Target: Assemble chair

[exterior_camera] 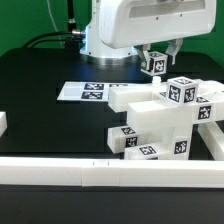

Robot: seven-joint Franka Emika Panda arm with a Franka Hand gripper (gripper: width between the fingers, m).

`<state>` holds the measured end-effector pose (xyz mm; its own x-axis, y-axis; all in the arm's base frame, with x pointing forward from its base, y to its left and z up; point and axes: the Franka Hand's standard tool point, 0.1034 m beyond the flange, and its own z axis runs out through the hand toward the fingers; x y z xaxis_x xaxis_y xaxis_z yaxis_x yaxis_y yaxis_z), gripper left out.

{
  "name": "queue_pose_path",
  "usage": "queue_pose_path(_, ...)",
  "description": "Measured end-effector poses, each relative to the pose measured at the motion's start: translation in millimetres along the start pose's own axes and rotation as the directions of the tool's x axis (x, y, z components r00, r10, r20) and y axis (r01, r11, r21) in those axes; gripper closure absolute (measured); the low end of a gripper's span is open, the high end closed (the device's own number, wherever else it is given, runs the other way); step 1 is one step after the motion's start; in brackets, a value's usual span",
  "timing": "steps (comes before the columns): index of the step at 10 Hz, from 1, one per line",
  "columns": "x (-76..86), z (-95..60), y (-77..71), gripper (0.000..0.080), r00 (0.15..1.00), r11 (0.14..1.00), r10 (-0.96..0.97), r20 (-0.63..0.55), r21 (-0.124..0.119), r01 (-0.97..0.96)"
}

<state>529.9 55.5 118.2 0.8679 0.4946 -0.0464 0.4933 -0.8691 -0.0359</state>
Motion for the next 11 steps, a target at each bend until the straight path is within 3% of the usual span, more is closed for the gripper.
queue_pose_path(4,-0.4,0.7,0.1,0.0515,1.000,1.000,0.000,0.002,0.001,0.000)
queue_pose_path(9,22.1,-22.0,20.6,0.0515,1.000,1.000,-0.002,-0.019,-0.006,0.002)
queue_pose_path(11,20.5,-19.1,19.3,0.0515,1.000,1.000,-0.002,-0.016,-0.005,0.002)
